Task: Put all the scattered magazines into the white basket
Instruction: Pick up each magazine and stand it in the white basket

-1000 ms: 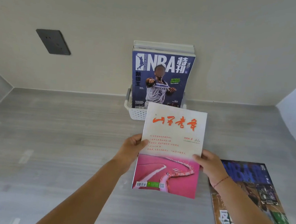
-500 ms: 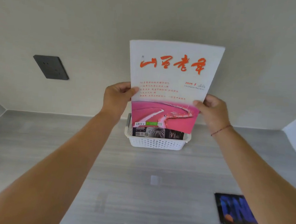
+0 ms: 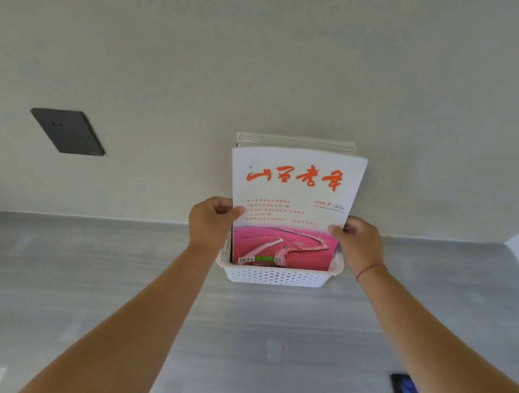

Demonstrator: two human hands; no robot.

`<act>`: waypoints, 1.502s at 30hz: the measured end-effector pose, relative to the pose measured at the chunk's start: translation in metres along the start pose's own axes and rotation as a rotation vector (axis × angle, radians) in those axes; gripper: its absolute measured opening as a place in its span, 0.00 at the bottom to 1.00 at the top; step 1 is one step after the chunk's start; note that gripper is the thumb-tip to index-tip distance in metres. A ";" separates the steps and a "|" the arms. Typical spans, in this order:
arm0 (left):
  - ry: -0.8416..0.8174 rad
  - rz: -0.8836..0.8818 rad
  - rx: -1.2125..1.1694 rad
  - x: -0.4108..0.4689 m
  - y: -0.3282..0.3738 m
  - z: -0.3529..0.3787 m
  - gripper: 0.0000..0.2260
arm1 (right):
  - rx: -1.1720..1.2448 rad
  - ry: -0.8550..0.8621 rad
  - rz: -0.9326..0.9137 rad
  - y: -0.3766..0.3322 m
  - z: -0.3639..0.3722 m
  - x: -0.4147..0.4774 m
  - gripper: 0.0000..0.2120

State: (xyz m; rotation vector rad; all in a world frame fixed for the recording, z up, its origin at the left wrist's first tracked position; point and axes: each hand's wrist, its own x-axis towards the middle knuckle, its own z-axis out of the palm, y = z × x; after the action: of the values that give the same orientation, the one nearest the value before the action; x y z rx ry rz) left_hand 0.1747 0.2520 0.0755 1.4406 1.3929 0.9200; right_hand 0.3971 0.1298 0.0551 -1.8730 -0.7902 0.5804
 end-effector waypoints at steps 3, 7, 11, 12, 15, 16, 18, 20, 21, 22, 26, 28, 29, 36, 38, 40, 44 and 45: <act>0.040 0.015 0.069 0.003 -0.007 0.003 0.08 | -0.028 0.036 0.024 0.007 0.004 0.004 0.02; 0.044 0.021 0.086 0.007 -0.015 0.003 0.11 | -0.016 0.138 0.081 0.010 0.007 0.009 0.14; -0.006 0.052 0.106 0.005 -0.019 0.005 0.12 | -0.068 0.079 0.086 0.009 0.012 0.012 0.13; -0.007 0.049 0.103 0.005 -0.019 0.005 0.12 | -0.096 0.063 0.067 0.008 0.014 0.012 0.10; -0.010 0.021 0.103 0.003 -0.018 0.006 0.12 | -0.140 0.022 0.025 0.007 0.014 0.010 0.05; -0.004 0.011 0.105 0.001 -0.017 0.008 0.13 | -0.134 0.006 0.019 0.008 0.012 0.008 0.07; 0.049 0.013 0.134 -0.008 -0.016 0.011 0.19 | -0.111 0.004 0.019 0.014 0.004 -0.001 0.15; 0.128 0.089 0.185 -0.028 -0.015 0.016 0.25 | -0.089 0.060 0.037 0.026 -0.011 -0.017 0.21; 0.146 0.154 0.206 -0.041 -0.015 0.019 0.26 | -0.081 0.095 0.048 0.036 -0.022 -0.028 0.21; 0.139 0.219 0.220 -0.057 -0.016 0.023 0.25 | -0.084 0.129 0.062 0.048 -0.034 -0.040 0.21; -0.046 0.298 0.208 -0.126 -0.025 0.056 0.23 | -0.179 0.220 0.195 0.106 -0.096 -0.095 0.22; -0.170 0.208 0.192 -0.162 -0.032 0.077 0.25 | -0.240 0.252 0.286 0.132 -0.129 -0.126 0.23; -0.228 0.147 0.193 -0.178 -0.037 0.088 0.24 | -0.272 0.271 0.324 0.143 -0.144 -0.141 0.24; -0.583 -0.117 0.231 -0.297 -0.063 0.156 0.27 | -0.373 0.290 0.475 0.194 -0.222 -0.226 0.20; -0.594 -0.195 0.227 -0.320 -0.066 0.171 0.27 | -0.333 0.275 0.503 0.199 -0.230 -0.244 0.20; -0.590 -0.322 0.197 -0.338 -0.065 0.181 0.26 | -0.266 0.267 0.519 0.203 -0.238 -0.259 0.22; -0.502 -0.516 0.089 -0.354 -0.066 0.191 0.20 | -0.310 0.261 0.528 0.209 -0.247 -0.279 0.26; -0.481 -0.549 0.057 -0.356 -0.066 0.193 0.16 | -0.320 0.261 0.525 0.210 -0.249 -0.282 0.27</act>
State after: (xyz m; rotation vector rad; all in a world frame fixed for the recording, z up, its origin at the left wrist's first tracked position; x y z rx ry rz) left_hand 0.3046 -0.1247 -0.0213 1.1264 1.3405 0.1681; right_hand 0.4351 -0.2924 -0.0231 -2.4160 -0.2185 0.5315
